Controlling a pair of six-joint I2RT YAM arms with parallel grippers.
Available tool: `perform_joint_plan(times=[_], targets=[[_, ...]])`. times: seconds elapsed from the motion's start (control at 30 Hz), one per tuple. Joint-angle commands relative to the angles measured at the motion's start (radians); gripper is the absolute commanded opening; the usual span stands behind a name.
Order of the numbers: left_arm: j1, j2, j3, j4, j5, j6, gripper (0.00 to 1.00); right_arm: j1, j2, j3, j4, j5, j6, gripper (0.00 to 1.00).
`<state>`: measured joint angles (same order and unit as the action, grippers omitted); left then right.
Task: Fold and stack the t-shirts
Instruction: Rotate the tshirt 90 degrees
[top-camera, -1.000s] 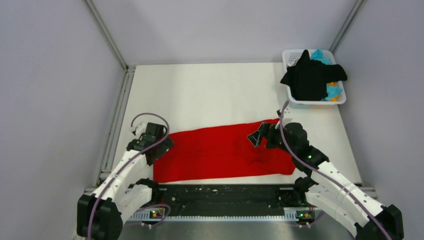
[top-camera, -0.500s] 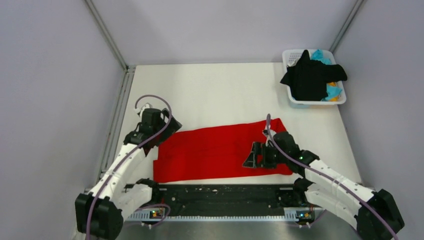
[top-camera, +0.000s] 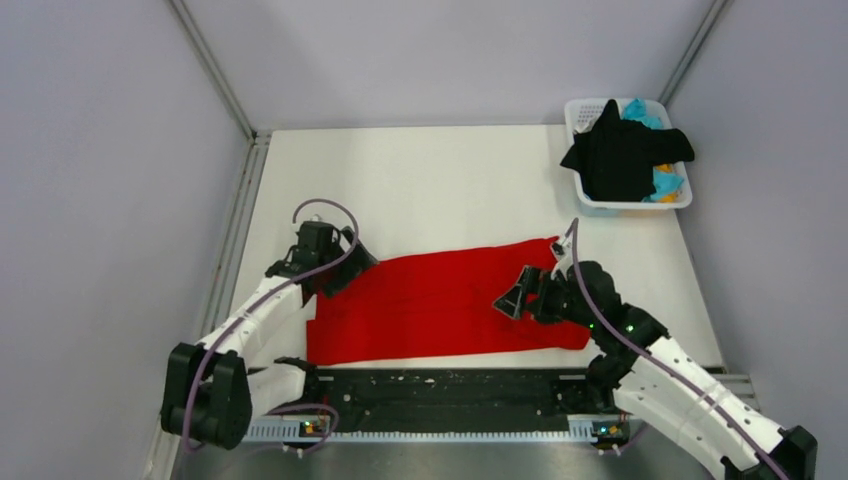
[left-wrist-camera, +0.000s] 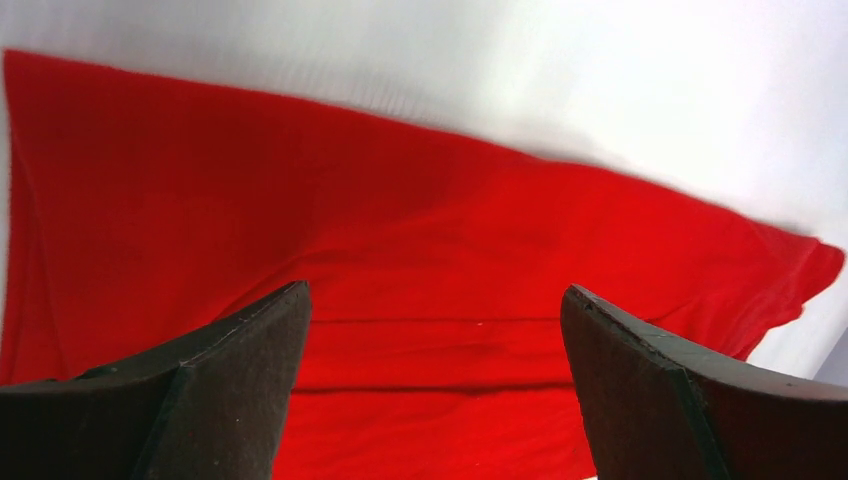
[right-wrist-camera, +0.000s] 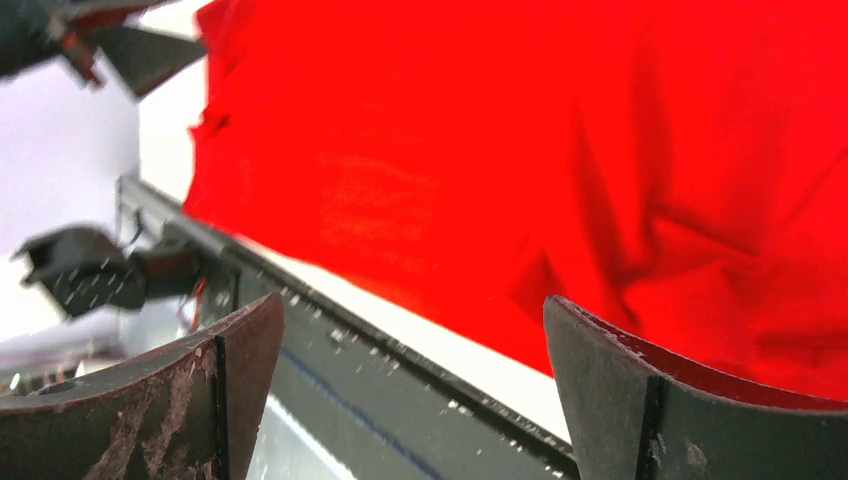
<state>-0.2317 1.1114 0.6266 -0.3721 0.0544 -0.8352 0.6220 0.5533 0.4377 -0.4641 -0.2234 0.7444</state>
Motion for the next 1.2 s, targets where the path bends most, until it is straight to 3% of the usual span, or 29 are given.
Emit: perform_joint_plan(times=[0.0,0.13,0.27,0.53,0.73,0.9,1.17], targets=[[-0.003,0.061,-0.05,0.105,0.079,0.002,0.99,0.01,0.13,-0.001,0.118,0.233,0.052,0.99],[-0.004,0.109,-0.08,0.13,0.092,-0.001,0.99,0.005,0.326,-0.002,0.202,0.316,0.071,0.99],[-0.006,0.137,-0.122,0.159,0.074,-0.016,0.99,-0.039,0.484,-0.028,0.289,0.281,0.088,0.99],[-0.017,0.093,-0.137,0.136,0.067,-0.035,0.99,-0.164,0.663,-0.007,0.433,0.237,0.075,0.99],[-0.067,0.067,-0.156,0.144,0.07,-0.063,0.99,-0.221,0.886,0.179,0.529,0.191,0.01,0.99],[-0.179,0.065,-0.145,0.125,0.029,-0.135,0.99,-0.26,1.118,0.411,0.563,0.109,-0.051,0.99],[-0.33,0.059,-0.126,0.127,-0.11,-0.309,0.99,-0.317,1.571,0.94,0.455,-0.016,-0.186,0.99]])
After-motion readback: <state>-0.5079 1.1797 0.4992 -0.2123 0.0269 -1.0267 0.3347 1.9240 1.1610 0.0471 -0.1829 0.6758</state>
